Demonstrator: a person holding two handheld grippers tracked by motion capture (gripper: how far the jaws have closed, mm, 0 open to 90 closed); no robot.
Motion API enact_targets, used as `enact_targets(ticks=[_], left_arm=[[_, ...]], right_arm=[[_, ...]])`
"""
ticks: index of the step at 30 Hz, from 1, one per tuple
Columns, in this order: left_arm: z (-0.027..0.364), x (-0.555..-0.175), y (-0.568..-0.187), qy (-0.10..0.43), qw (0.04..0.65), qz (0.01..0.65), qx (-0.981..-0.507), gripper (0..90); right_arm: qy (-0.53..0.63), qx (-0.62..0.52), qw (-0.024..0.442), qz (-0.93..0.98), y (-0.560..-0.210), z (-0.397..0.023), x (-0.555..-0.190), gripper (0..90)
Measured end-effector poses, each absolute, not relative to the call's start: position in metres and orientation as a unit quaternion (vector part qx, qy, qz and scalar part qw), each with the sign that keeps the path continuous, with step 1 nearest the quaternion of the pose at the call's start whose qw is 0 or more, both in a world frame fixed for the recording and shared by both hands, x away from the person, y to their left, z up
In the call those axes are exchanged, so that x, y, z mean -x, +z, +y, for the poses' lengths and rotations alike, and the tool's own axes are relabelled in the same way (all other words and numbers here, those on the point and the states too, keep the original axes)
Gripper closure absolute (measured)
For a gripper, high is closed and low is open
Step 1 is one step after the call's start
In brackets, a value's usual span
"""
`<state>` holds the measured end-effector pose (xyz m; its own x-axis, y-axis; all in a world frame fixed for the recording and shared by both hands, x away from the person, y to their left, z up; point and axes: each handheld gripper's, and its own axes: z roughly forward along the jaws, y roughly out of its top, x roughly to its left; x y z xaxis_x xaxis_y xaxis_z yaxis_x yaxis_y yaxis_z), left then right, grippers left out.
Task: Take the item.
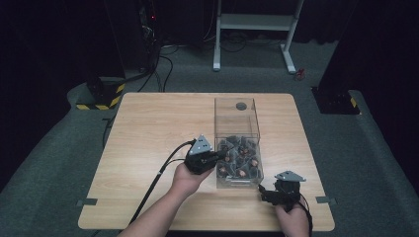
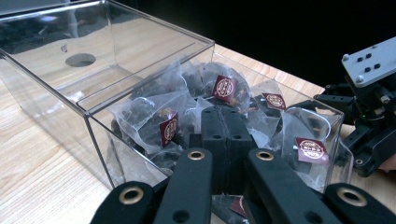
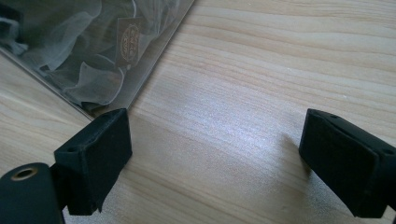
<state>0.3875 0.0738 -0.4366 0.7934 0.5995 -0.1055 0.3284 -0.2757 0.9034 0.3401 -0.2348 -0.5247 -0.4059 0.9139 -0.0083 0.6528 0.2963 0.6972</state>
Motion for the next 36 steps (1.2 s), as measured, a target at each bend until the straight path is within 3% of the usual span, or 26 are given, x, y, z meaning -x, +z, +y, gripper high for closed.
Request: enact_targets(ticks=[36], left_arm=[[0.096,-0.381,-0.417,0.139,0.561,0.298,-0.76,90.0]], right_arm=[[0.313,-0.505,0.207,0.777,-0.525,-0.235,-0.34,9.2]])
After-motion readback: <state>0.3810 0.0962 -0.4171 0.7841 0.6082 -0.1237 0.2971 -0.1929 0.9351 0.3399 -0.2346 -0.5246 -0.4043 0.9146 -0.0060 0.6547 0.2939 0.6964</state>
